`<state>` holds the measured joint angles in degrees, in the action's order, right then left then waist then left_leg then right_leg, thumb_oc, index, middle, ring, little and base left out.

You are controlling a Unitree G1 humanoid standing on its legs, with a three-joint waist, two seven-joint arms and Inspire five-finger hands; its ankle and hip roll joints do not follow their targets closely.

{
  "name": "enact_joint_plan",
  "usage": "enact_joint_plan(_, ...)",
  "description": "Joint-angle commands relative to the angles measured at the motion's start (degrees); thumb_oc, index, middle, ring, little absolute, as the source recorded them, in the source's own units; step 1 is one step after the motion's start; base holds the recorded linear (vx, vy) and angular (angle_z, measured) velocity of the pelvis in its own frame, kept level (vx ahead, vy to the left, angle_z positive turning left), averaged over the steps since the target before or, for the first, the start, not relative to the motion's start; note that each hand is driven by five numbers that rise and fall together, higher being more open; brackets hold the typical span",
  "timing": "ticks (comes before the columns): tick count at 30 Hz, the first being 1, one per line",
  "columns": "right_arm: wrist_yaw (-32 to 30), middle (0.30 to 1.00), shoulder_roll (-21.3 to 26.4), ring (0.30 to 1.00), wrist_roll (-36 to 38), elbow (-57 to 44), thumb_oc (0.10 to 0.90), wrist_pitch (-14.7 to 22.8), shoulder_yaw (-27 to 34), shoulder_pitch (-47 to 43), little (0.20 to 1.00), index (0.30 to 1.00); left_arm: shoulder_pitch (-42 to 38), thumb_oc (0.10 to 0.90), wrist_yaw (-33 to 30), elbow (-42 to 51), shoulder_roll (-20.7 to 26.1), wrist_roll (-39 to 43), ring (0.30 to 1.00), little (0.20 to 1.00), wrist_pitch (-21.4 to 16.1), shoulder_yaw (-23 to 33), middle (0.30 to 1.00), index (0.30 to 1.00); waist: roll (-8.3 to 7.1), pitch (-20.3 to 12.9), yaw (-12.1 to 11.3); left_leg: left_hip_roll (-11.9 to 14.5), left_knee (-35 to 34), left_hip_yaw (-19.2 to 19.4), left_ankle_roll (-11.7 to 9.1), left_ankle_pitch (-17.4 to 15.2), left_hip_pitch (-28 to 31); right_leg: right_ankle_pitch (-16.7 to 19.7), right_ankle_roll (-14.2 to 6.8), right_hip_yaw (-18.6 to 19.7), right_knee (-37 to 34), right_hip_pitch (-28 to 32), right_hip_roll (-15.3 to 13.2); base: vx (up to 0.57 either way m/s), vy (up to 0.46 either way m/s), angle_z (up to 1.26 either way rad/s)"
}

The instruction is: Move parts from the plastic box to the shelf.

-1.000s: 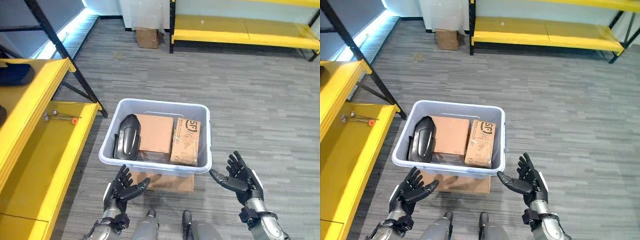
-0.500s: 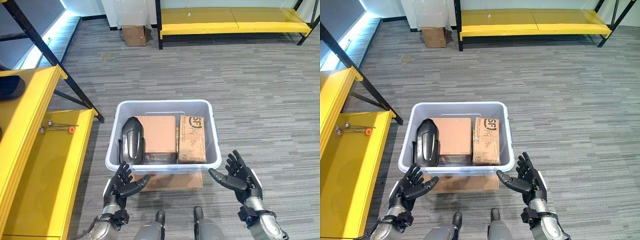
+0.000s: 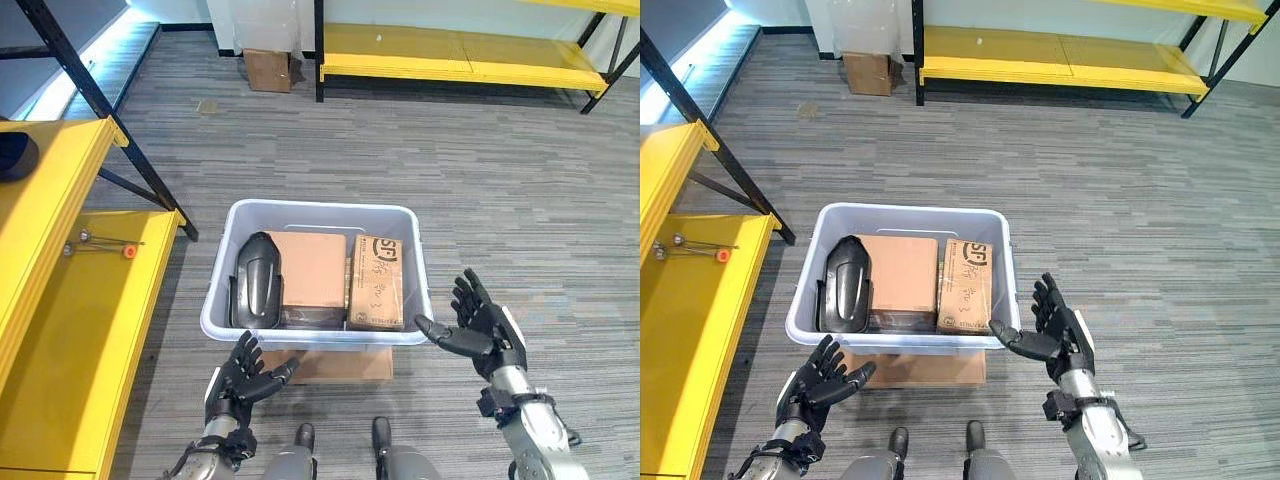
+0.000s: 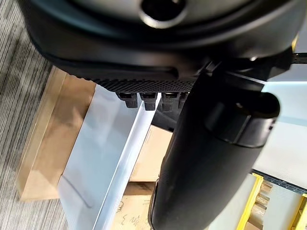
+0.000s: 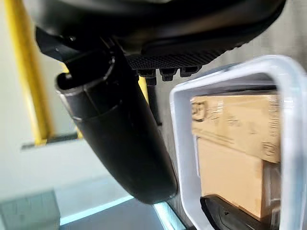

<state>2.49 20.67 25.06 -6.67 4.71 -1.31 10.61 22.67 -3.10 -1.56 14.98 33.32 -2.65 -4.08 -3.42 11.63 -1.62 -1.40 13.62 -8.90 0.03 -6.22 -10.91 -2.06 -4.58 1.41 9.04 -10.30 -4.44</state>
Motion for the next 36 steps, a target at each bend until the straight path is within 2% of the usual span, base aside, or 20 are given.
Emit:
enact_joint_plan(1, -0.49, 1.000, 4.67, 1.000, -5.49, -7.38, 0.900, 6.48, -0.43, -7.89, 1.000, 1.000, 0.81, 0.900, 2.00, 7.85, 4.94, 0.11, 1.000, 1.000, -4.20, 2.85, 1.000, 1.000, -0.39, -1.74, -1.69, -0.59, 2.55, 0.34, 2.71, -4.65, 0.00, -6.19, 1.23, -1.68, -1.02, 2.97, 2.28, -0.03, -0.007, 0.02)
enact_joint_plan(6, -1.68, 1.000, 9.47, 1.000, -11.26, -7.46, 0.900, 6.60, -3.82, -17.49, 1.000, 1.000, 1.27, 0.900, 2.48, 8.14, 6.07, 0.55, 1.000, 1.000, -4.32, 3.15, 1.000, 1.000, -1.17, -1.13, -3.73, -0.92, 2.76, -0.24, 2.82, -4.38, -0.80, -5.87, 1.16, -2.44, -1.09, 2.81, 2.08, -0.03, -0.016, 0.07)
enact_joint_plan(7, -2.31, 1.000, 11.86, 1.000, -13.60, -6.87, 0.900, 6.58, -6.21, -22.56, 1.000, 1.000, 1.42, 0.900, 2.77, 8.75, 6.86, 1.08, 1.000, 1.000, -4.54, 2.79, 1.000, 1.000, -1.61, -0.70, -4.86, -1.04, 3.10, -0.59, 2.82, -4.18, -1.43, -5.80, 1.24, -2.96, -0.98, 2.62, 2.12, -0.04, -0.042, 0.09)
enact_joint_plan(11, -2.70, 1.000, 15.53, 1.000, -17.17, -3.79, 0.900, 5.71, -12.19, -32.28, 1.000, 1.000, 0.91, 0.900, 2.70, 9.25, 8.51, 2.02, 1.000, 1.000, -4.51, 2.16, 1.000, 1.000, -2.44, 0.52, -6.55, -1.30, 3.43, -1.53, 2.68, -3.59, -2.41, -5.49, 1.26, -4.04, -0.91, 2.23, 2.17, -0.04, -0.042, 0.19)
enact_joint_plan(14, -2.79, 1.000, 20.95, 1.000, -21.09, -2.22, 0.900, 5.08, -16.78, -40.15, 1.000, 1.000, 0.86, 0.900, 2.83, 10.12, 9.80, 2.59, 1.000, 1.000, -4.77, 2.09, 1.000, 1.000, -2.99, 1.65, -7.94, -1.43, 3.28, -2.51, 2.49, -2.90, -3.15, -5.37, 1.29, -5.11, -0.96, 2.03, 1.99, -0.04, -0.033, 0.21)
enact_joint_plan(18, -2.12, 1.000, 23.67, 1.000, -22.18, 0.33, 0.900, 4.42, -21.12, -45.46, 1.000, 1.000, 0.75, 0.900, 3.04, 10.47, 11.09, 3.16, 1.000, 1.000, -4.75, 1.92, 1.000, 1.000, -3.36, 2.57, -9.08, -1.66, 3.16, -3.32, 2.41, -2.38, -3.58, -5.16, 1.27, -6.01, -1.00, 1.97, 1.79, -0.03, -0.015, 0.18)
enact_joint_plan(22, -0.83, 1.000, 28.60, 1.000, -28.31, 4.33, 0.900, 3.07, -30.47, -56.64, 1.000, 1.000, 0.33, 0.900, 2.95, 10.89, 13.02, 4.09, 1.000, 1.000, -4.85, 1.95, 1.000, 1.000, -4.31, 3.88, -11.46, -2.15, 2.88, -4.84, 2.29, -1.61, -4.43, -5.15, 1.25, -7.67, -0.90, 1.83, 1.44, -0.02, -0.016, 0.12)
enact_joint_plan(36, 3.84, 1.000, 33.57, 1.000, -37.13, 10.83, 0.900, 2.90, -48.46, -73.73, 1.000, 1.000, -2.67, 0.900, 2.63, 11.24, 15.15, 4.28, 1.000, 1.000, -5.02, 1.16, 1.000, 1.000, -5.61, 7.71, -15.52, -3.19, 2.02, -8.35, 1.61, 0.27, -6.72, -6.18, 1.56, -11.81, -0.30, 0.93, 0.80, 0.00, -0.013, 0.18)
